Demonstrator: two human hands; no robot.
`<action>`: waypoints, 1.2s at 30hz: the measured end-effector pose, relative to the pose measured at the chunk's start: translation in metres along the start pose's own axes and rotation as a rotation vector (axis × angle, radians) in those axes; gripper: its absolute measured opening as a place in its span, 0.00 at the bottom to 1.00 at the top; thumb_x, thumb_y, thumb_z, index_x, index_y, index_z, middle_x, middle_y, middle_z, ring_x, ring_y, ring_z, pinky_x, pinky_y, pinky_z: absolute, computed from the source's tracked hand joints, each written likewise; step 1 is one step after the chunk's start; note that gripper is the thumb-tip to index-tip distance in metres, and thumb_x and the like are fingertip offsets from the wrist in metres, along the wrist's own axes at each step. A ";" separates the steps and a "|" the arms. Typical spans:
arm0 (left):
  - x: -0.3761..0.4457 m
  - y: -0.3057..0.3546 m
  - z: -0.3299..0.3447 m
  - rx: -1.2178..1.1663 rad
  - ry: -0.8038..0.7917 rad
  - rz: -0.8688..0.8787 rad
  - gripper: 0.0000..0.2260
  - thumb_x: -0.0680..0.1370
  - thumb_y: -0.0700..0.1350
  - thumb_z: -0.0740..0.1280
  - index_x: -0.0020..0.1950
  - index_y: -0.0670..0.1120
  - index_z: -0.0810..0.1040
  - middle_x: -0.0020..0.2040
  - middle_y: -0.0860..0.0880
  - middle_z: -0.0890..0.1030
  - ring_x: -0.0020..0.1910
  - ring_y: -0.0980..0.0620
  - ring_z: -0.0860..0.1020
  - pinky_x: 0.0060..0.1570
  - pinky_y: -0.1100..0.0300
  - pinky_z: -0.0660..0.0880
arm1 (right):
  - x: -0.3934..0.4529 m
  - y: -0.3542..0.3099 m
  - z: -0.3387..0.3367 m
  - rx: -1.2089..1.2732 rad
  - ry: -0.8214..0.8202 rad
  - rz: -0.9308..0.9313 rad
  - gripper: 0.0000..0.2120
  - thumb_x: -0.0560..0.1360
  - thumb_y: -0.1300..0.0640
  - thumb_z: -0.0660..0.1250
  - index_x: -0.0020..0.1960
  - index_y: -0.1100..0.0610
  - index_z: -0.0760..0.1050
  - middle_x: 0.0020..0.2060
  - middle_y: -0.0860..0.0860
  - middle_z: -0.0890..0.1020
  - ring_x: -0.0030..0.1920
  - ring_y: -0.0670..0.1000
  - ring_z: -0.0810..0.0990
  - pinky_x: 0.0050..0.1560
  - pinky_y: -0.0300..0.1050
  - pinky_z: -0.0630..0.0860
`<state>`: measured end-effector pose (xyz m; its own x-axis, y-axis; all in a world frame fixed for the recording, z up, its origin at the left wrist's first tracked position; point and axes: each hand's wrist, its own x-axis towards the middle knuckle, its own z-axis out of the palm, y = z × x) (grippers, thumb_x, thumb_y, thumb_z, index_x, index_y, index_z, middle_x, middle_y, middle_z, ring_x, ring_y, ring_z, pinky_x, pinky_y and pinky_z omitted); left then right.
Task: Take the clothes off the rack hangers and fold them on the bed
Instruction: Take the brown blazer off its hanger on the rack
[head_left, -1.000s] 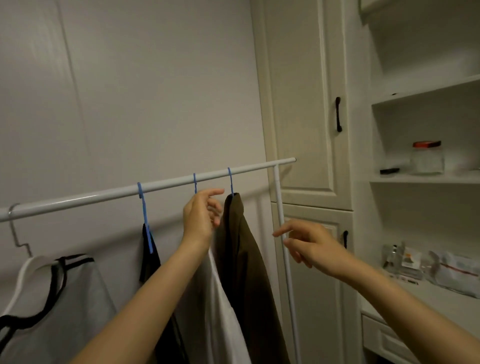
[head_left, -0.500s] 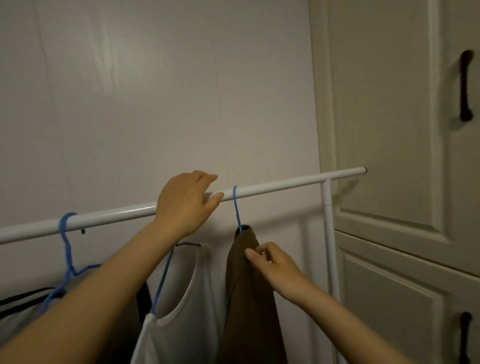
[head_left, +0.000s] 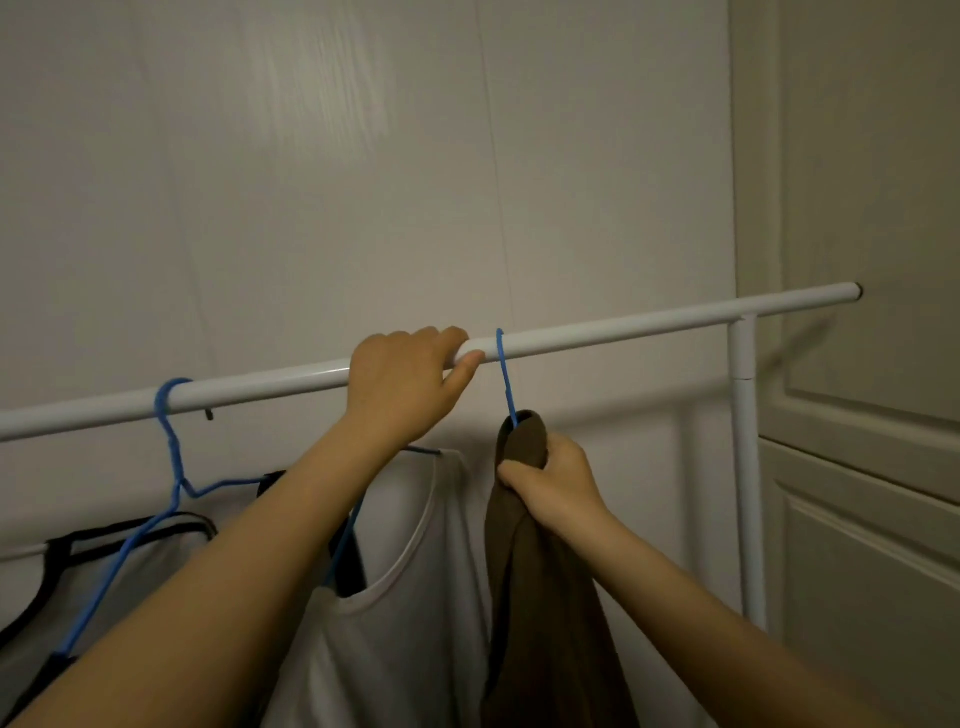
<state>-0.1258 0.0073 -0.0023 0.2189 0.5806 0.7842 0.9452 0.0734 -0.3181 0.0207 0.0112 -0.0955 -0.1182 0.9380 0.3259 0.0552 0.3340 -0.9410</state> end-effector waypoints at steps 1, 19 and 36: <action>0.000 0.000 0.001 0.005 0.006 0.001 0.18 0.80 0.60 0.48 0.53 0.53 0.73 0.37 0.53 0.74 0.31 0.53 0.72 0.31 0.60 0.64 | -0.002 -0.003 -0.003 0.003 -0.003 -0.017 0.07 0.70 0.64 0.69 0.40 0.55 0.72 0.36 0.52 0.76 0.38 0.50 0.77 0.34 0.39 0.72; -0.011 -0.016 -0.009 -0.189 -0.047 0.130 0.25 0.79 0.62 0.48 0.69 0.49 0.67 0.59 0.49 0.77 0.52 0.48 0.75 0.50 0.54 0.68 | -0.125 -0.091 -0.042 -0.277 0.229 -0.069 0.05 0.69 0.67 0.67 0.39 0.59 0.73 0.32 0.53 0.75 0.30 0.48 0.74 0.27 0.36 0.72; -0.196 0.108 -0.178 -1.239 -0.173 0.624 0.26 0.77 0.59 0.60 0.74 0.55 0.61 0.71 0.56 0.67 0.69 0.55 0.65 0.66 0.55 0.65 | -0.393 -0.156 -0.063 -0.969 0.492 0.028 0.16 0.72 0.62 0.69 0.56 0.48 0.72 0.50 0.47 0.77 0.52 0.47 0.77 0.55 0.45 0.75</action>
<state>-0.0233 -0.2429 -0.0955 0.7311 0.3500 0.5857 0.3207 -0.9339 0.1578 0.1205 -0.4032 -0.0713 0.2935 0.8090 0.5092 0.8362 0.0408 -0.5469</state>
